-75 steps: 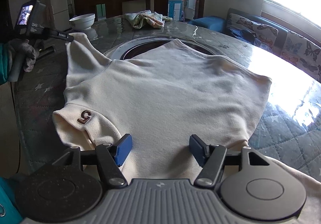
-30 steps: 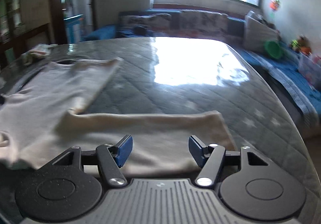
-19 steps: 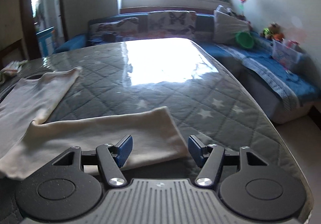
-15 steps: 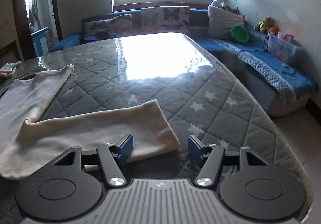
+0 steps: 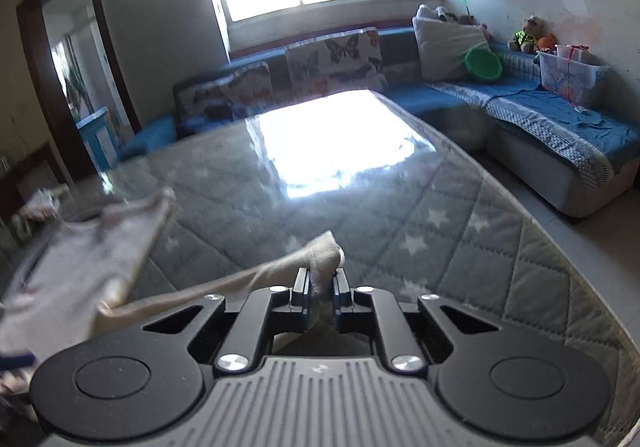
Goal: Fold clothes
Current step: 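Grasp the sleeve with the right gripper and fold it across the body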
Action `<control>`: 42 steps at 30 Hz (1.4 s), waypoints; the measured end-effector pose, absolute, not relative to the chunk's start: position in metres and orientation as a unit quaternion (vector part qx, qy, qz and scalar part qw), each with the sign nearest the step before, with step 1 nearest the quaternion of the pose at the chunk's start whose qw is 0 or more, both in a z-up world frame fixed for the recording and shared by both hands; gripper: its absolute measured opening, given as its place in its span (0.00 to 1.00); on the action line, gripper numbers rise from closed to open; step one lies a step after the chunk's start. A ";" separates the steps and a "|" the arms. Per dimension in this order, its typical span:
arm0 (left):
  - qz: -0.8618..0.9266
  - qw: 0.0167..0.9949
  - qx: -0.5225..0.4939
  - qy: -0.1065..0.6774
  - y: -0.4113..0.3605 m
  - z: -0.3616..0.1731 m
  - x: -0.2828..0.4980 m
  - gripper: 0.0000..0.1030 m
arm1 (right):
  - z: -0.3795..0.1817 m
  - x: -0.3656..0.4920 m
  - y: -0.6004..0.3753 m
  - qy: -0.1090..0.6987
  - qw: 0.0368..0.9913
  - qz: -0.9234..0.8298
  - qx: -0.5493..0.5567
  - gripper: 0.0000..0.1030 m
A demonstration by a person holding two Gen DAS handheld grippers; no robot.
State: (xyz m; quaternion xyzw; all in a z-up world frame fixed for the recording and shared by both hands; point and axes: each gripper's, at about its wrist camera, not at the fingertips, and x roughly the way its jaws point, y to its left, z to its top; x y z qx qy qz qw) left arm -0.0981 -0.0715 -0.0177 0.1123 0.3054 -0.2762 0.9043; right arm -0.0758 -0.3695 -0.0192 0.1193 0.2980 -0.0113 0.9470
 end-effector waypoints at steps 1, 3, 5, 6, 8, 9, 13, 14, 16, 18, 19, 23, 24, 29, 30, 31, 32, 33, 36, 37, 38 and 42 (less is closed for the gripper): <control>-0.279 0.903 0.115 0.306 -0.074 -0.020 -0.098 0.45 | -0.014 -0.077 -0.369 0.293 0.948 -0.008 0.121 0.09; -0.282 0.901 0.117 0.309 -0.077 -0.024 -0.097 0.45 | -0.005 -0.079 -0.368 0.284 0.951 0.001 0.124 0.09; -0.283 0.899 0.110 0.315 -0.078 -0.027 -0.096 0.45 | 0.008 -0.081 -0.365 0.273 0.954 0.013 0.126 0.09; -0.284 0.900 0.107 0.314 -0.077 -0.027 -0.097 0.45 | 0.014 -0.081 -0.362 0.268 0.955 0.019 0.125 0.09; -0.286 0.901 0.100 0.311 -0.075 -0.023 -0.099 0.46 | 0.024 -0.082 -0.356 0.260 0.958 0.029 0.119 0.09; -0.288 0.902 0.096 0.308 -0.073 -0.020 -0.100 0.46 | 0.029 -0.082 -0.353 0.256 0.959 0.034 0.116 0.09; -0.280 0.912 0.081 0.288 -0.058 -0.006 -0.104 0.53 | 0.050 -0.083 -0.341 0.240 0.963 0.055 0.109 0.09; -0.274 0.915 0.075 0.285 -0.053 -0.003 -0.103 0.53 | 0.054 -0.083 -0.337 0.237 0.964 0.062 0.107 0.09; -0.260 0.921 0.066 0.282 -0.041 0.000 -0.101 0.53 | 0.066 -0.083 -0.325 0.232 0.963 0.085 0.104 0.09; -0.242 0.928 0.054 0.280 -0.027 0.003 -0.101 0.53 | 0.077 -0.082 -0.311 0.227 0.962 0.110 0.102 0.09; -0.232 0.930 0.048 0.280 -0.019 0.004 -0.101 0.53 | 0.082 -0.081 -0.304 0.224 0.962 0.122 0.100 0.09; -0.193 0.939 0.026 0.284 0.011 0.004 -0.101 0.53 | 0.096 -0.069 -0.260 0.221 0.954 0.187 0.082 0.09; -0.184 0.940 0.019 0.286 0.017 0.004 -0.101 0.53 | 0.096 -0.065 -0.247 0.223 0.950 0.203 0.077 0.09; -0.142 0.946 -0.002 0.292 0.045 0.002 -0.106 0.54 | 0.083 -0.040 -0.180 0.247 0.928 0.273 0.050 0.09; -0.135 0.947 -0.003 0.293 0.049 0.001 -0.108 0.55 | 0.080 -0.037 -0.168 0.252 0.924 0.283 0.045 0.09; -0.129 0.947 -0.005 0.294 0.053 0.000 -0.109 0.55 | 0.076 -0.034 -0.157 0.257 0.920 0.292 0.039 0.09; -0.124 0.947 -0.008 0.296 0.056 -0.001 -0.110 0.56 | 0.069 -0.029 -0.144 0.266 0.914 0.303 0.035 0.09; -0.120 0.947 -0.010 0.297 0.058 -0.002 -0.111 0.56 | 0.065 -0.025 -0.134 0.273 0.910 0.311 0.033 0.10; -0.112 0.947 -0.015 0.301 0.063 -0.004 -0.112 0.57 | 0.052 -0.020 -0.111 0.292 0.899 0.326 0.027 0.18; -0.110 0.947 -0.016 0.302 0.064 -0.005 -0.112 0.57 | 0.049 -0.019 -0.107 0.296 0.896 0.329 0.028 0.20; -0.109 0.947 -0.017 0.303 0.064 -0.005 -0.111 0.57 | 0.046 -0.019 -0.103 0.300 0.893 0.333 0.030 0.20; -0.109 0.947 -0.017 0.302 0.066 -0.005 -0.110 0.57 | 0.046 -0.025 -0.106 0.297 0.895 0.332 0.025 0.23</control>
